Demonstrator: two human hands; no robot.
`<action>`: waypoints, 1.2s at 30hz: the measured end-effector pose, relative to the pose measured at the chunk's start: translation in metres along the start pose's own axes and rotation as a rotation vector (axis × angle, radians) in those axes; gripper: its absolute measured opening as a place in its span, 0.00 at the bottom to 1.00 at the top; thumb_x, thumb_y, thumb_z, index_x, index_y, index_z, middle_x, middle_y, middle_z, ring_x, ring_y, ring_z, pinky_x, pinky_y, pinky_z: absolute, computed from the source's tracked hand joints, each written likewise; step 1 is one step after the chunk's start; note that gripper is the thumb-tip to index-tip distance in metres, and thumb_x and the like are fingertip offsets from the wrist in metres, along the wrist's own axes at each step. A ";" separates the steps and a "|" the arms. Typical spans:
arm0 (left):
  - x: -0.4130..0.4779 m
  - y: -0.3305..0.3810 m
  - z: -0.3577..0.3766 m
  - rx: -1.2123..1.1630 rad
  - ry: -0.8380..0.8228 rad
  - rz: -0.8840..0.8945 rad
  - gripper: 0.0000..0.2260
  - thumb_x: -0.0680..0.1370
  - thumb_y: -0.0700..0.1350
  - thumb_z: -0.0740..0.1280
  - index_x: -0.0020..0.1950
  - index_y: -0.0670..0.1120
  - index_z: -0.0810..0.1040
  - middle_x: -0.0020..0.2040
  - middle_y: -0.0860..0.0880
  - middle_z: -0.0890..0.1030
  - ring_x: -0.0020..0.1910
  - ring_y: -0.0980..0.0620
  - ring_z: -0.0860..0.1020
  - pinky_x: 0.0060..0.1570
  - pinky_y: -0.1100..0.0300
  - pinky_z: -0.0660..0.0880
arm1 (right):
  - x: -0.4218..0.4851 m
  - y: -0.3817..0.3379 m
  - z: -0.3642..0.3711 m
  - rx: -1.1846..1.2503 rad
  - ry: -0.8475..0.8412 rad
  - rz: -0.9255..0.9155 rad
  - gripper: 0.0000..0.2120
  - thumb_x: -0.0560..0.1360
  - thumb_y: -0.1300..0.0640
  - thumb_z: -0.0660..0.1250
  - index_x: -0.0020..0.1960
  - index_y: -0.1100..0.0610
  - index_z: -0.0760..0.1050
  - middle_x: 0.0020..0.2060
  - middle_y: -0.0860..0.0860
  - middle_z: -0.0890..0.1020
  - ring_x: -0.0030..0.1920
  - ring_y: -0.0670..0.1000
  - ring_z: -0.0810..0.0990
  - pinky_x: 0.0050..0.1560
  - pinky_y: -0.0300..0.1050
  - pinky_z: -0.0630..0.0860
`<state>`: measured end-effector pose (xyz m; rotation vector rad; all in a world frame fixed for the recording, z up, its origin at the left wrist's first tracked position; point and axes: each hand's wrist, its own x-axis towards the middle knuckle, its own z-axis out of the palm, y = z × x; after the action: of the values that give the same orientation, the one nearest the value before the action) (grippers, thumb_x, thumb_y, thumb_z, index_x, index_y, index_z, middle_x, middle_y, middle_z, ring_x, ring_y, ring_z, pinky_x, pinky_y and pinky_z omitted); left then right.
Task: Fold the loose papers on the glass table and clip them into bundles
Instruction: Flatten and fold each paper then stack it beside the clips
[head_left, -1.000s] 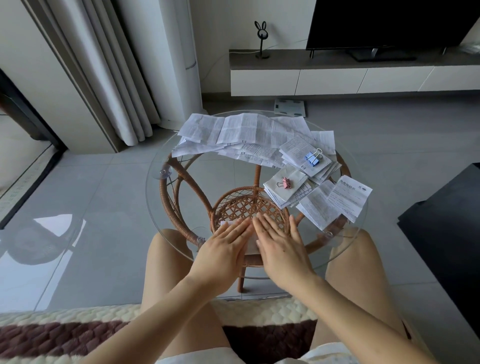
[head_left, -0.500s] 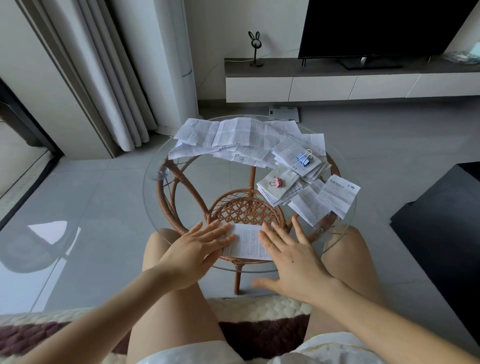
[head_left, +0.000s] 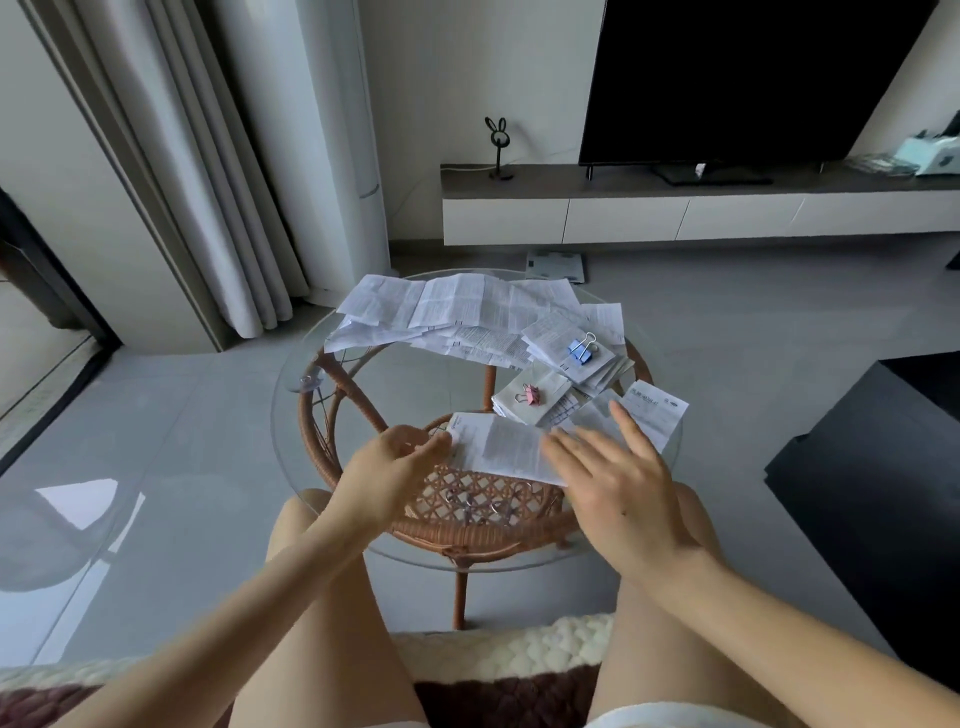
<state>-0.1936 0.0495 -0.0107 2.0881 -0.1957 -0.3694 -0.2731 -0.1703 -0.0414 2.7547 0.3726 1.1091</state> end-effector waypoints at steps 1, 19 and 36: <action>0.006 0.013 0.000 -0.202 -0.072 -0.102 0.11 0.78 0.51 0.66 0.47 0.44 0.78 0.42 0.46 0.82 0.36 0.49 0.79 0.37 0.58 0.76 | 0.007 0.007 0.000 -0.017 0.020 0.003 0.19 0.72 0.66 0.55 0.54 0.62 0.81 0.49 0.54 0.85 0.48 0.55 0.83 0.64 0.62 0.69; 0.193 0.099 0.080 -0.558 0.092 -0.279 0.04 0.75 0.37 0.69 0.40 0.43 0.80 0.34 0.47 0.79 0.32 0.53 0.72 0.28 0.65 0.65 | 0.085 0.127 0.095 0.341 -0.384 0.965 0.16 0.75 0.46 0.67 0.57 0.54 0.80 0.52 0.49 0.83 0.51 0.52 0.81 0.53 0.44 0.75; 0.246 0.083 0.105 0.007 -0.045 -0.252 0.09 0.75 0.36 0.69 0.53 0.44 0.81 0.43 0.46 0.82 0.45 0.46 0.83 0.51 0.53 0.79 | 0.077 0.160 0.100 0.687 -0.559 1.153 0.05 0.69 0.64 0.65 0.37 0.66 0.76 0.30 0.52 0.75 0.32 0.49 0.70 0.34 0.41 0.65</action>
<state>0.0027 -0.1485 -0.0357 2.1180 0.0416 -0.5678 -0.1223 -0.3066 -0.0254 3.7435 -1.2650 0.1797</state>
